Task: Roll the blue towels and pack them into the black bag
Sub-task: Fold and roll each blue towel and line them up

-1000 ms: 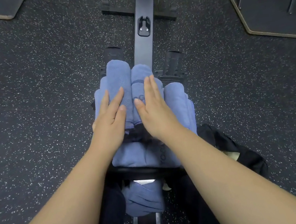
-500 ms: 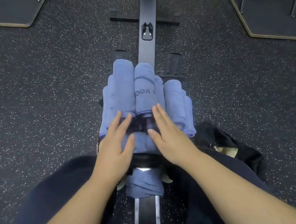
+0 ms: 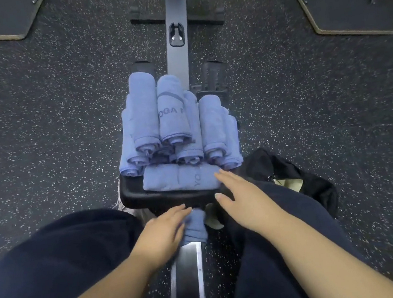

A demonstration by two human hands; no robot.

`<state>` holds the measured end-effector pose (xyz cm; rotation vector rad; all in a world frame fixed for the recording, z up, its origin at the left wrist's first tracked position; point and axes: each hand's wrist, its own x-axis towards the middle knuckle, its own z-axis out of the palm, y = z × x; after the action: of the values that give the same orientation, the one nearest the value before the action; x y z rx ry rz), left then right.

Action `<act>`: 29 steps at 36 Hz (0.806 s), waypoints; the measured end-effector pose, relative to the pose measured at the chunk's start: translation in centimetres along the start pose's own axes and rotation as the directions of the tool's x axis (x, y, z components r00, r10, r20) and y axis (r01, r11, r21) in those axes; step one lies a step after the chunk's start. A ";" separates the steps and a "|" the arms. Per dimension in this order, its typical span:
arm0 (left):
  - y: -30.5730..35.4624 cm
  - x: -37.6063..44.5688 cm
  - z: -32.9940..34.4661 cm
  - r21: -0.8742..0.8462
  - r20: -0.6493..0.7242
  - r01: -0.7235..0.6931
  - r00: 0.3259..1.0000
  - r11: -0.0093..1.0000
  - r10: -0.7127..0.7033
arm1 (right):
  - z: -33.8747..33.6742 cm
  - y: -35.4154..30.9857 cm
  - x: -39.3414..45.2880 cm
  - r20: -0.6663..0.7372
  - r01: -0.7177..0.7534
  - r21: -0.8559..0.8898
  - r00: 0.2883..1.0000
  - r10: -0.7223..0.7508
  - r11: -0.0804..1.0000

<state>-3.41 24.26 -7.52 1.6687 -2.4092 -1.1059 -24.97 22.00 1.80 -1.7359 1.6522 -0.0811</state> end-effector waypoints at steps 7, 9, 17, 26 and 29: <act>-0.1 1.5 2.4 0.138 0.133 0.004 0.991 0.990 -0.023 | 0.3 0.2 0.8 0.028 -0.080 0.043 0.997 0.079 0.996; -0.1 1.7 2.8 0.173 0.165 0.007 0.986 0.985 -0.036 | 0.4 0.0 0.9 0.047 -0.088 0.050 0.995 0.086 0.995; -1.4 1.8 3.7 0.337 -0.005 -0.160 0.985 0.928 0.172 | 0.7 -0.8 1.1 0.117 -0.047 0.032 0.992 0.043 0.998; 0.3 0.9 0.7 0.208 -0.177 -0.246 0.942 0.947 0.284 | 1.8 -2.0 1.0 0.167 0.001 -0.010 0.986 0.000 1.000; 1.9 0.4 -1.9 0.106 -0.296 -0.269 0.910 0.957 0.289 | 2.0 -3.0 0.7 0.173 0.044 -0.034 0.984 -0.037 0.998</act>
<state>-4.37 23.30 -5.22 1.3321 -2.3960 -0.6768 -21.27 22.03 1.63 -1.7533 1.5021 0.0800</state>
